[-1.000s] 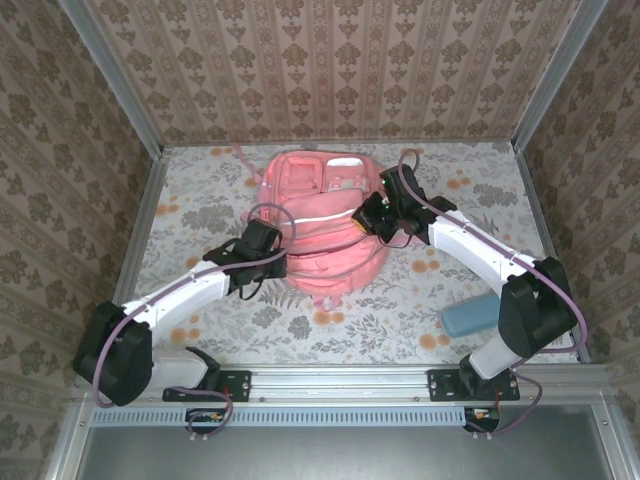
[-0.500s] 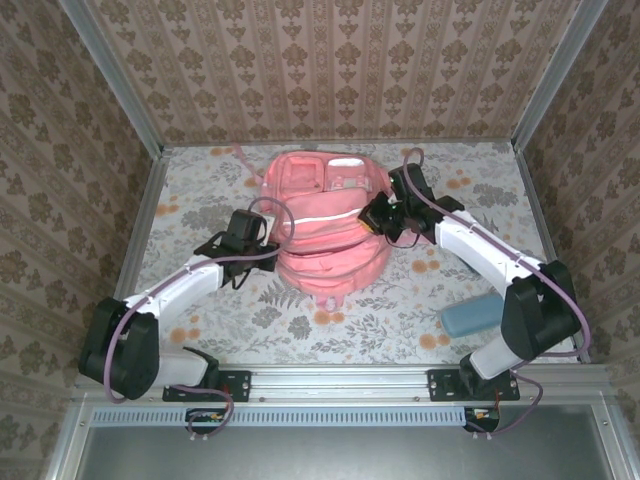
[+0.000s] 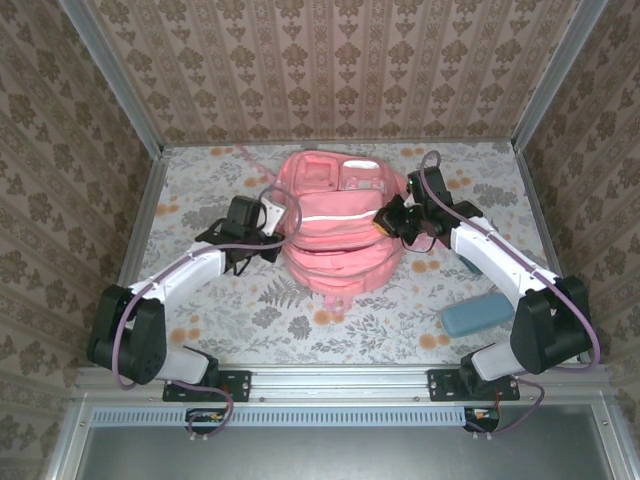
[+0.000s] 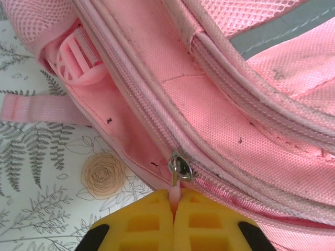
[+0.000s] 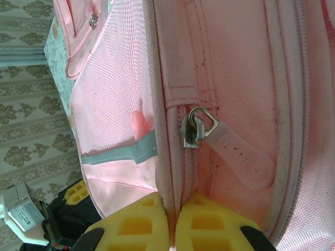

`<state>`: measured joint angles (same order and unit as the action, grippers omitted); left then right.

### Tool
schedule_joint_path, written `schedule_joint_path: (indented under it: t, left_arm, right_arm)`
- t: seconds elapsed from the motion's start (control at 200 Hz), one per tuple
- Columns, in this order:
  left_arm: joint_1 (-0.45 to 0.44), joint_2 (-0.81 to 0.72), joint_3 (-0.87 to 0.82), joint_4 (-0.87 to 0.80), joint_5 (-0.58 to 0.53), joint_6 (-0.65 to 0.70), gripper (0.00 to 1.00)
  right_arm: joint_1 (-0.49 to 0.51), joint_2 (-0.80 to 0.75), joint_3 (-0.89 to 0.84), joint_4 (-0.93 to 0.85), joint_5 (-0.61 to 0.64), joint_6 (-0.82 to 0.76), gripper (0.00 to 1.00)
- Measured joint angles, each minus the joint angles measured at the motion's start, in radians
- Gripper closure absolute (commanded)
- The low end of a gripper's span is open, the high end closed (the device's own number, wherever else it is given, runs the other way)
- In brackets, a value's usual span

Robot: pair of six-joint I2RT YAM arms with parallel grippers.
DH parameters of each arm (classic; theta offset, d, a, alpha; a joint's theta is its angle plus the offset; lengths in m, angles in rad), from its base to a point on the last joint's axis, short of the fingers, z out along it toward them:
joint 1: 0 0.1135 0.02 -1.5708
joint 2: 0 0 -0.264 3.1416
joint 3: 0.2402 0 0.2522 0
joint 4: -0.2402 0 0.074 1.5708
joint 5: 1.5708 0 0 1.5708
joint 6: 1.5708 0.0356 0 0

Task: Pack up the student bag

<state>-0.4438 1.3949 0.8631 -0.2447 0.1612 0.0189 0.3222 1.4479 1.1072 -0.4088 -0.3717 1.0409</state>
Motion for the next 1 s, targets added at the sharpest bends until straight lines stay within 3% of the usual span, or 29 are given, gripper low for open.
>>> schedule_joint_path:
  t: [0.05,0.185,0.3,0.39,0.48,0.525,0.79,1.0]
  left_arm:
    - [0.002,0.0,0.011,-0.01,-0.009,-0.003,0.62]
    - [0.016,-0.026,0.034,-0.014,-0.042,-0.039,0.32]
    - [0.02,-0.101,0.034,-0.026,-0.056,-0.089,0.21]
    - [0.02,-0.172,0.034,-0.029,-0.068,-0.127,0.15]
    - [0.02,-0.223,0.034,-0.029,-0.074,-0.158,0.08]
    - [0.02,-0.238,0.034,-0.026,-0.074,-0.177,0.0]
    - [0.02,-0.212,0.041,0.025,-0.019,-0.222,0.0]
    - [0.02,-0.172,0.061,0.037,-0.003,-0.235,0.0]
  right_arm:
    - [0.0,0.0,0.0,-0.005,0.0,-0.017,0.85]
    - [-0.004,0.0,0.003,-0.055,0.006,-0.092,0.51]
    - [-0.008,-0.001,0.018,-0.12,0.046,-0.171,0.29]
    - [-0.012,-0.018,0.022,-0.17,0.106,-0.236,0.18]
    - [-0.019,-0.066,0.022,-0.208,0.168,-0.288,0.14]
    - [-0.021,-0.093,0.022,-0.213,0.193,-0.317,0.14]
    - [-0.053,-0.124,0.019,-0.221,0.302,-0.385,0.09]
    - [-0.205,-0.037,0.014,-0.219,0.375,-0.415,0.09]
